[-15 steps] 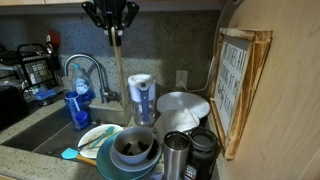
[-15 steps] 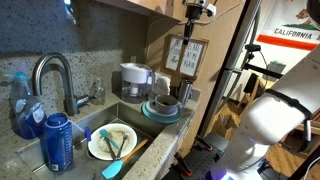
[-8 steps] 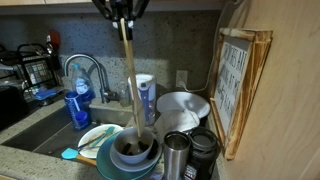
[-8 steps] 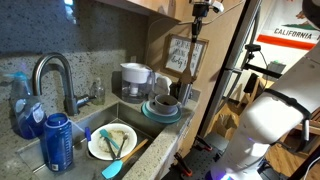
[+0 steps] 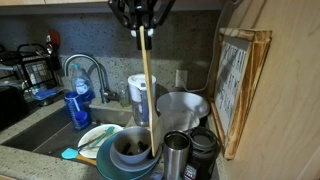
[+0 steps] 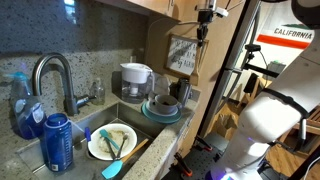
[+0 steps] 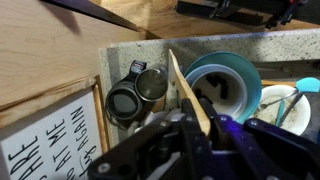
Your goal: Remove the wooden spatula from the holder and place it inside the white bowl, stir the contents in the bowl using the spatula, place the spatula back in the holder
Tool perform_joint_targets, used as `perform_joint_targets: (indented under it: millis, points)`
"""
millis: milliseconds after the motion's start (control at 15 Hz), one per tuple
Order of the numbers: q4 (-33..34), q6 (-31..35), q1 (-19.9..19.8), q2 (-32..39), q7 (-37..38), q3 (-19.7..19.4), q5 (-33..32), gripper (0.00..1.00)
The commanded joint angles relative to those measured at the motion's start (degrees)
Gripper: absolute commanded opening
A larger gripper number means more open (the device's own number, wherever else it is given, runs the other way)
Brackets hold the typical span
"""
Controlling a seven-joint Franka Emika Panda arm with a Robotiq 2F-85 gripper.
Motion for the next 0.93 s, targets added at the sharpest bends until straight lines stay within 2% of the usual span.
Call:
perform_joint_targets:
  millis: [0,867]
  points:
    - [2.9,0.5,-0.9,2.8,-0.5,-0.2,-0.7,0.03]
    - [9.3,1.8,-2.1,9.6,-1.1,0.3,-0.3,0.03]
